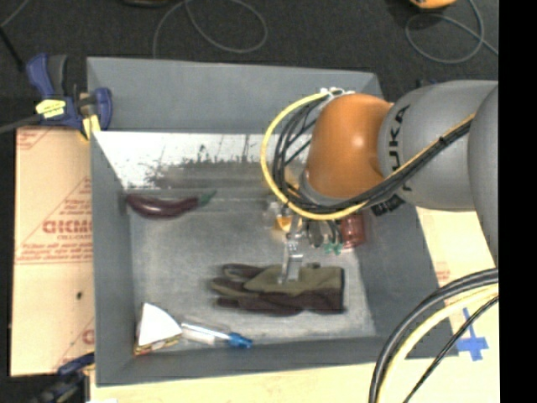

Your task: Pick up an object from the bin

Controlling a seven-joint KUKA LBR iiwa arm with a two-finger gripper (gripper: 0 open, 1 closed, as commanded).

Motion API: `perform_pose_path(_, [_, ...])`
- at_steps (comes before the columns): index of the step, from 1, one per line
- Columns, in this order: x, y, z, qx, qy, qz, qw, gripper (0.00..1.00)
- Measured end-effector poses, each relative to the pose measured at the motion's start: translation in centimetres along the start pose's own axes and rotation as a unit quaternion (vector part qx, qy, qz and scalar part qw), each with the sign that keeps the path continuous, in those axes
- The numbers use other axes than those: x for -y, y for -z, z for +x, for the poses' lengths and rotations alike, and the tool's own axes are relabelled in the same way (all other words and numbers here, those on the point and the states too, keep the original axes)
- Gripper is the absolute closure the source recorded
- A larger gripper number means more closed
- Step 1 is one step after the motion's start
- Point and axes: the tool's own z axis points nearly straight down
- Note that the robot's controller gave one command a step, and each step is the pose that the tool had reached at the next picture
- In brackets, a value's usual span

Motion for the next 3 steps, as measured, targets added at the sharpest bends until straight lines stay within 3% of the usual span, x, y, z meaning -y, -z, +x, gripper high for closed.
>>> perform_pose_path(1, [-0.4,-1.5,-0.8,0.0014,0.035,0.001,0.9994,0.0])
perform_pose_path(2, [1.6,-4.6,0.7,0.0007,0.085,-0.001,0.9964,0.0])
perform_pose_path(3, [2.3,-5.5,0.9,0.0008,0.084,0.001,0.9965,0.0])
